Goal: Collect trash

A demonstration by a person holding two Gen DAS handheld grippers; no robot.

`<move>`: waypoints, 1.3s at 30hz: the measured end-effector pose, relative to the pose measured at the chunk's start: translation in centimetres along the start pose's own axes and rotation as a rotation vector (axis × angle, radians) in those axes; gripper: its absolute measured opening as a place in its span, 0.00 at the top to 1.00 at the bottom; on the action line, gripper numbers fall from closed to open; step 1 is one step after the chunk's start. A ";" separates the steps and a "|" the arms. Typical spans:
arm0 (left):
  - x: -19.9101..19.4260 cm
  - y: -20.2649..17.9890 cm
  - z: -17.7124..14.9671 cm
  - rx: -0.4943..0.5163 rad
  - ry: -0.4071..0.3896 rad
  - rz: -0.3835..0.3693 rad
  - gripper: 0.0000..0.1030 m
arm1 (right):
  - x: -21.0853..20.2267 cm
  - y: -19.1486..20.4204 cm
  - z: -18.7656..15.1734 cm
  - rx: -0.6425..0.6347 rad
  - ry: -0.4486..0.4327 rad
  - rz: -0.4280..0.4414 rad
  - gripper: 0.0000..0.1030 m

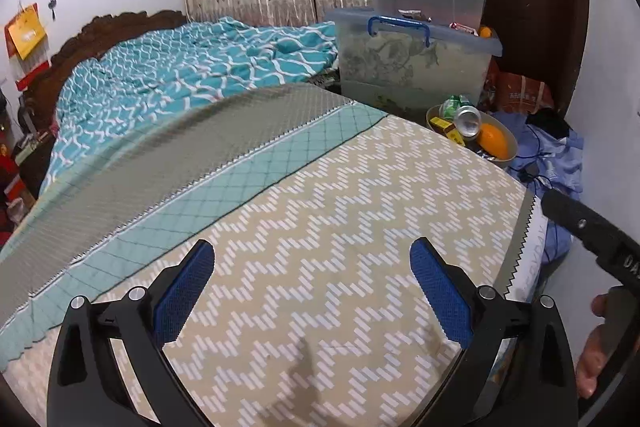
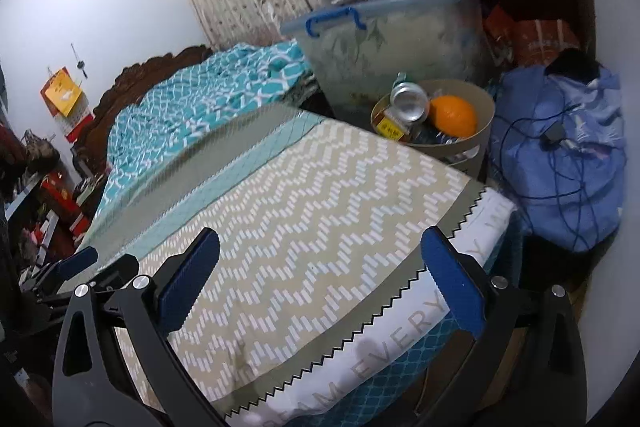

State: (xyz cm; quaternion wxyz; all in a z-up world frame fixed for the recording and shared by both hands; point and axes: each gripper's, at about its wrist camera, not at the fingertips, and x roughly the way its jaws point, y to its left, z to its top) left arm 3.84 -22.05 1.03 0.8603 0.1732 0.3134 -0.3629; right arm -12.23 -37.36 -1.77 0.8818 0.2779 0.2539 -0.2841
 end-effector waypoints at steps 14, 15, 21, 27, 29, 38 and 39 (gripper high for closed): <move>-1.9 -0.8 0.5 0.022 -0.028 0.023 0.08 | -1.6 0.6 -0.6 0.027 -0.023 0.008 0.03; -2.0 -0.9 0.5 0.022 -0.031 0.023 0.08 | -1.7 0.5 -0.6 0.031 -0.027 0.008 0.03; -2.8 -1.4 0.9 0.033 -0.047 0.034 0.08 | -2.1 0.1 -0.2 0.044 -0.045 -0.002 0.03; -3.7 -1.9 1.4 0.036 -0.075 0.041 0.08 | -2.3 -0.2 0.0 0.058 -0.049 -0.002 0.03; -3.9 -2.0 1.6 0.038 -0.083 0.047 0.08 | -2.5 -0.1 0.2 0.065 -0.052 0.006 0.03; -4.8 -2.1 2.1 0.028 -0.091 0.086 0.08 | -4.1 1.4 0.6 0.011 -0.121 -0.003 0.03; -4.8 -2.0 2.2 0.024 -0.090 0.085 0.08 | -4.2 1.4 0.6 0.007 -0.128 -0.008 0.03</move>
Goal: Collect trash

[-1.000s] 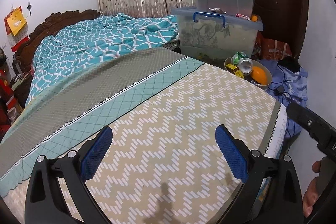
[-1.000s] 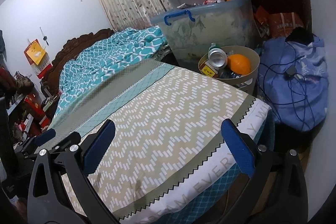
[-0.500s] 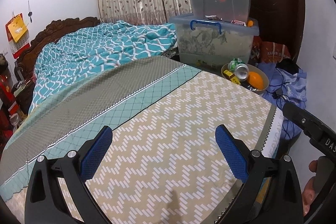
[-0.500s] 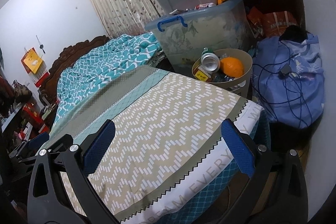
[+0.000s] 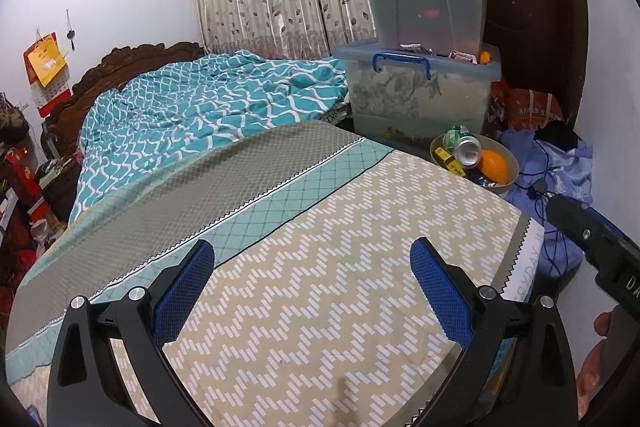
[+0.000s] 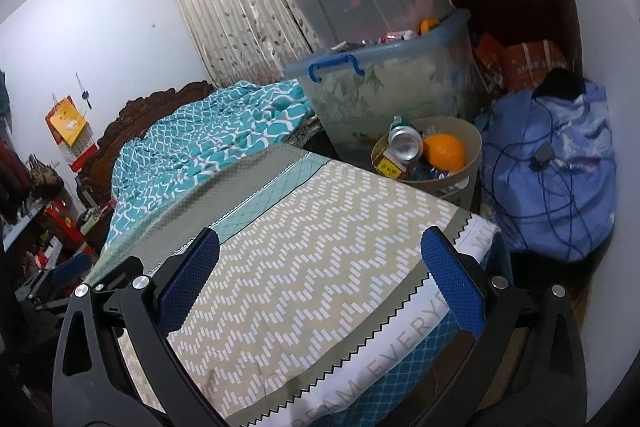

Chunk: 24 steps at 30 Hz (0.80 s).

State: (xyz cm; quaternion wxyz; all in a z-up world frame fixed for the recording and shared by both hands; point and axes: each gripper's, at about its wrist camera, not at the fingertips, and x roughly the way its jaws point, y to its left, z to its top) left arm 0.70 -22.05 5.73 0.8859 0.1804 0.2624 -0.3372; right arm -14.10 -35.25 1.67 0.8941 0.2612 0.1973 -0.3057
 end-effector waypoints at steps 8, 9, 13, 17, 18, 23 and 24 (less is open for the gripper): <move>-0.5 0.2 0.1 -0.017 -0.020 0.026 0.08 | -0.1 -0.2 0.1 0.002 -0.024 -0.036 0.03; -0.4 0.2 0.1 -0.016 -0.020 0.031 0.08 | -0.1 -0.3 0.0 0.006 -0.027 -0.043 0.03; -0.3 0.0 0.0 -0.007 -0.021 0.050 0.08 | 0.1 -0.7 -0.2 0.029 -0.024 -0.056 0.03; -0.5 0.0 0.0 0.001 -0.028 0.063 0.08 | 0.6 -0.6 -0.4 0.020 -0.001 -0.050 0.03; -0.5 -0.1 0.0 0.002 -0.029 0.064 0.08 | 0.7 -0.6 -0.5 0.017 0.002 -0.050 0.03; -0.5 0.3 0.1 -0.001 -0.027 0.066 0.08 | 0.3 -0.4 -0.3 0.016 -0.017 -0.040 0.03; -0.5 0.3 0.1 -0.002 -0.028 0.065 0.08 | 0.4 -0.4 -0.2 0.018 -0.018 -0.037 0.03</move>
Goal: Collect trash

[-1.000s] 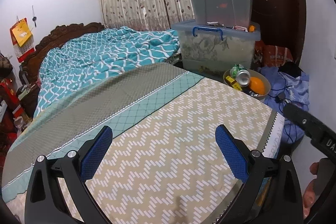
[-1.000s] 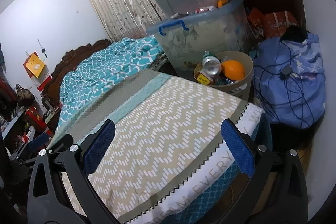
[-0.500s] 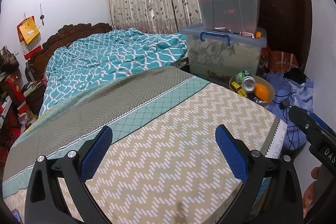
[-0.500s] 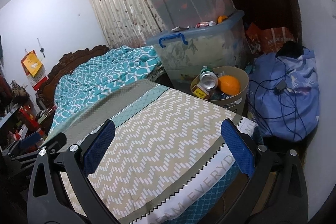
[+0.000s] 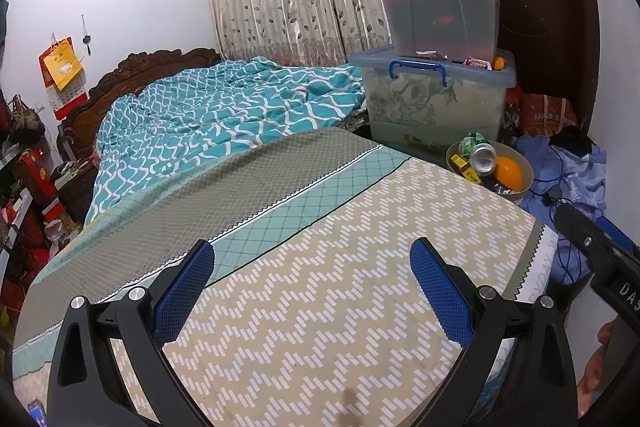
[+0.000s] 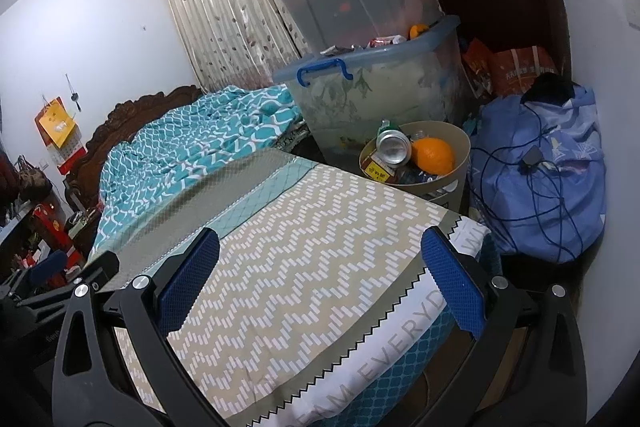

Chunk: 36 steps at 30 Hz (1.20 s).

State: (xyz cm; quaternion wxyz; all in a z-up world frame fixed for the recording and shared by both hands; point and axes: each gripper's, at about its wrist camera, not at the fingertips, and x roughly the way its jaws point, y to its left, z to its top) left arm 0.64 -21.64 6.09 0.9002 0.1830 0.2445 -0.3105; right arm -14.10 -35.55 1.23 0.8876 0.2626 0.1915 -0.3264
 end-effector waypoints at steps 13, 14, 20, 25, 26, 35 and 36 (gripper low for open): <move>-0.3 -0.2 -0.1 0.026 -0.014 -0.022 0.08 | -1.2 0.4 0.7 0.027 -0.062 0.004 0.03; -0.3 -0.2 -0.1 0.025 -0.012 -0.025 0.08 | -1.2 0.4 0.7 0.028 -0.058 0.005 0.03; 0.1 -0.2 -0.3 0.024 0.011 -0.057 0.08 | -1.2 0.8 0.7 0.015 -0.049 0.012 0.03; 0.6 -0.1 -0.7 0.014 0.045 -0.089 0.08 | -0.7 0.9 0.5 0.020 -0.014 0.026 0.03; 0.7 -0.1 -0.8 0.014 0.050 -0.087 0.08 | -0.6 0.9 0.4 0.021 -0.007 0.028 0.03; 1.0 0.0 -1.2 0.020 0.057 -0.060 0.08 | 0.1 1.4 -0.1 -0.008 0.028 0.030 0.03; 1.0 0.0 -1.2 0.019 0.058 -0.060 0.08 | 0.1 1.5 -0.1 -0.009 0.027 0.031 0.03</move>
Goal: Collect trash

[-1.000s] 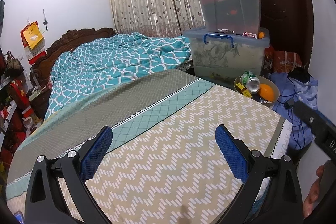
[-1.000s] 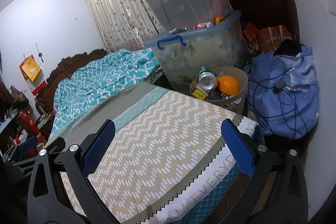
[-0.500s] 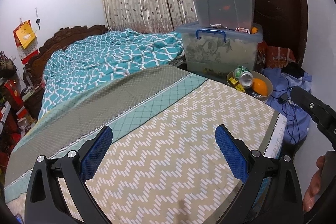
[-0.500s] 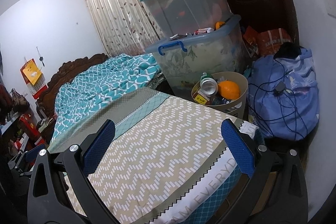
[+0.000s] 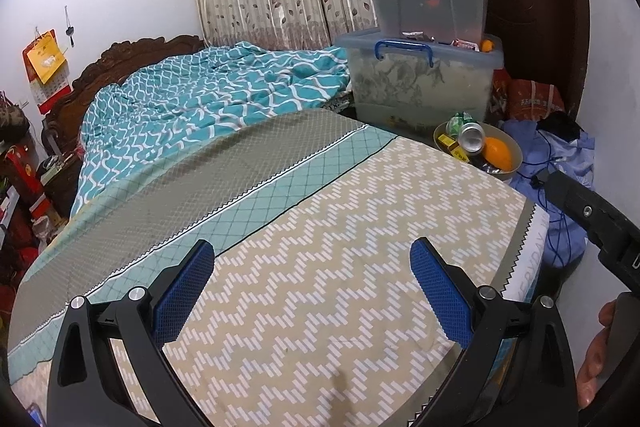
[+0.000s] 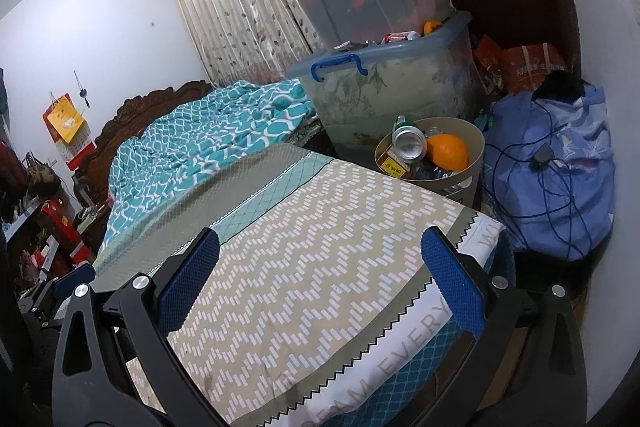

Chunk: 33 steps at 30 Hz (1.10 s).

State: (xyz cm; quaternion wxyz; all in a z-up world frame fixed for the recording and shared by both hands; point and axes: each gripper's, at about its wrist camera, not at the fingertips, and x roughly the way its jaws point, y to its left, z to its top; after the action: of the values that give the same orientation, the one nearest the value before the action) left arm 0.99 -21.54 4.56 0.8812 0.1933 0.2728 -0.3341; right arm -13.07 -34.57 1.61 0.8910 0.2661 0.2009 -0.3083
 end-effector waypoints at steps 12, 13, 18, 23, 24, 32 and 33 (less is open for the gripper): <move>0.6 1.0 -0.2 -0.033 0.032 0.002 0.08 | 0.2 0.2 -0.1 -0.007 0.008 -0.002 0.03; 0.6 1.0 -0.2 -0.032 0.032 0.005 0.08 | 0.3 0.2 -0.1 -0.008 0.011 -0.001 0.03; 0.7 0.9 -0.3 -0.025 0.035 0.020 0.08 | 0.6 0.3 -0.2 -0.010 0.019 0.002 0.03; 0.9 1.0 -0.4 -0.030 0.042 0.030 0.08 | 0.6 0.3 -0.1 -0.009 0.021 0.001 0.03; 0.9 1.1 -0.4 -0.032 0.043 0.029 0.08 | 0.7 0.3 -0.1 -0.008 0.021 0.001 0.03; 1.0 1.3 -0.5 -0.042 0.049 0.022 0.08 | 0.7 0.1 -0.3 -0.007 0.026 0.003 0.03; 1.0 1.3 -0.5 -0.043 0.048 0.022 0.08 | 0.7 0.1 -0.3 -0.006 0.026 0.003 0.03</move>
State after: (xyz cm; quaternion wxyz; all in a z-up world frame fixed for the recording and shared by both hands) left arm 2.37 -20.85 3.79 0.8819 0.1854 0.2989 -0.3138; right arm -12.51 -34.60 1.01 0.8896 0.2674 0.2130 -0.3028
